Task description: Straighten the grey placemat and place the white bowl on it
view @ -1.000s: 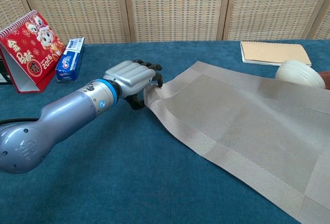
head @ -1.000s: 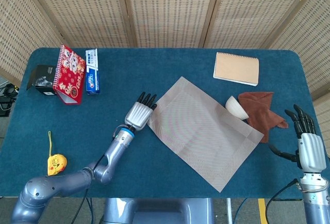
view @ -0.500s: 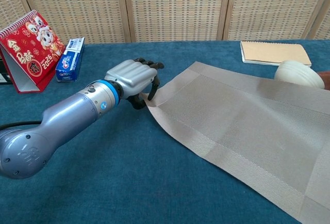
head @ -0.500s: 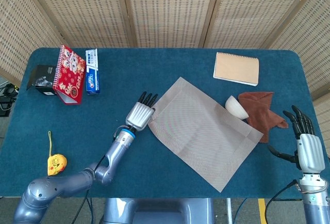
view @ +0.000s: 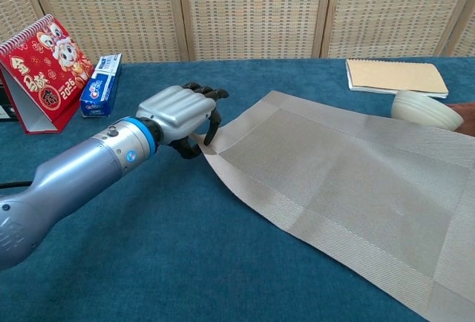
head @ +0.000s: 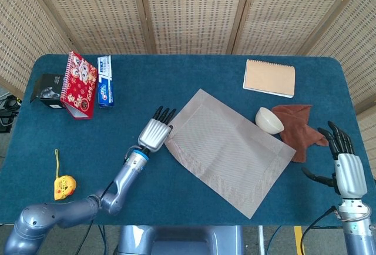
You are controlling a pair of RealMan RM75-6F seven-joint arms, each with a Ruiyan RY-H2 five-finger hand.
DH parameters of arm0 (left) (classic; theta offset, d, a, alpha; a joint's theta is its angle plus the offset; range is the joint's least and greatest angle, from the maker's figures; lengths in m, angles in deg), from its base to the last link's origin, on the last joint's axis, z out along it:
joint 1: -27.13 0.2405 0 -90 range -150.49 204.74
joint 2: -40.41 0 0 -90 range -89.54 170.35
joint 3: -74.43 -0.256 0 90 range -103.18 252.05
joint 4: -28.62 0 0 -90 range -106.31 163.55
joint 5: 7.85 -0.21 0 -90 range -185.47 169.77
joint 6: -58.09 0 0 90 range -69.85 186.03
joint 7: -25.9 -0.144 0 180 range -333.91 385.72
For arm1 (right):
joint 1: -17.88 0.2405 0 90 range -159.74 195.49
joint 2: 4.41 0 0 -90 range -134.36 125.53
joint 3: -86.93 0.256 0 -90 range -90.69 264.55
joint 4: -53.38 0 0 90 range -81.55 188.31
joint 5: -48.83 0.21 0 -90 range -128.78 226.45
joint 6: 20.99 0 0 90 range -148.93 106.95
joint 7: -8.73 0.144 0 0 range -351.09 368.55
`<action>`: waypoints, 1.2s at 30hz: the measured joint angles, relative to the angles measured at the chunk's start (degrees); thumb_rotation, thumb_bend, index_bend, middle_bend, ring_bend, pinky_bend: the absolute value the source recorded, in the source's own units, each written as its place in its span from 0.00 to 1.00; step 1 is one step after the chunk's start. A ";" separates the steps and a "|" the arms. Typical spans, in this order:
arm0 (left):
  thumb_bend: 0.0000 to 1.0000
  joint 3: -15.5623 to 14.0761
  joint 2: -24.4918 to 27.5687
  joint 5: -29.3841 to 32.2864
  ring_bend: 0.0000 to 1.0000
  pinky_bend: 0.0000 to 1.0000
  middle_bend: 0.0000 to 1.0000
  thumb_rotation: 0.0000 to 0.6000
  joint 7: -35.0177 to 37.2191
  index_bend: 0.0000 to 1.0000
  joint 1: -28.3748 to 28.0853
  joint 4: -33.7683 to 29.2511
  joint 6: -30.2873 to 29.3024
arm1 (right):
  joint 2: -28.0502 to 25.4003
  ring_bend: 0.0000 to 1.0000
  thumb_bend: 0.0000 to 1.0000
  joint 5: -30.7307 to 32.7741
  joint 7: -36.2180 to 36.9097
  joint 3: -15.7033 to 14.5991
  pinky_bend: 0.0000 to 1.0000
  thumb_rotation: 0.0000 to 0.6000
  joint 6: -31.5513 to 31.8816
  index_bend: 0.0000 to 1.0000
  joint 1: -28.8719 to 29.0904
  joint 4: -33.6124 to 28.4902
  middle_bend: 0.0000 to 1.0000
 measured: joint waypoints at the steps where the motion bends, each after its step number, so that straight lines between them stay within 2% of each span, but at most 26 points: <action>1: 0.53 -0.52 0.73 -0.18 0.00 0.00 0.00 1.00 -0.43 0.75 0.60 -1.41 -0.39 | 0.04 0.00 0.15 -0.20 -0.15 -0.11 0.00 1.00 0.07 0.17 -0.03 -0.06 0.00; 10: 0.53 -5.76 7.73 -2.56 0.00 0.00 0.00 1.00 -3.20 0.76 6.46 -13.84 -5.16 | 0.58 0.00 0.15 -1.51 -1.60 -0.81 0.00 1.00 0.99 0.17 -0.34 -0.56 0.00; 19: 0.53 -10.19 14.21 -4.31 0.00 0.00 0.00 1.00 -5.65 0.77 11.80 -23.66 -9.27 | 1.12 0.00 0.15 -2.94 -3.59 -1.53 0.00 1.00 1.87 0.17 -0.66 -1.09 0.00; 27: 0.53 -14.10 18.34 -6.77 0.00 0.00 0.00 1.00 -7.35 0.77 15.23 -31.59 -11.54 | 2.23 0.00 0.15 -4.90 -6.16 -2.65 0.00 1.00 2.44 0.17 -0.83 -1.25 0.00; 36: 0.53 -18.73 21.21 -13.35 0.00 0.00 0.00 1.00 -9.07 0.77 17.49 -38.22 -12.62 | 2.75 0.00 0.15 -5.68 -7.00 -3.17 0.00 1.00 2.84 0.17 -1.01 -1.30 0.00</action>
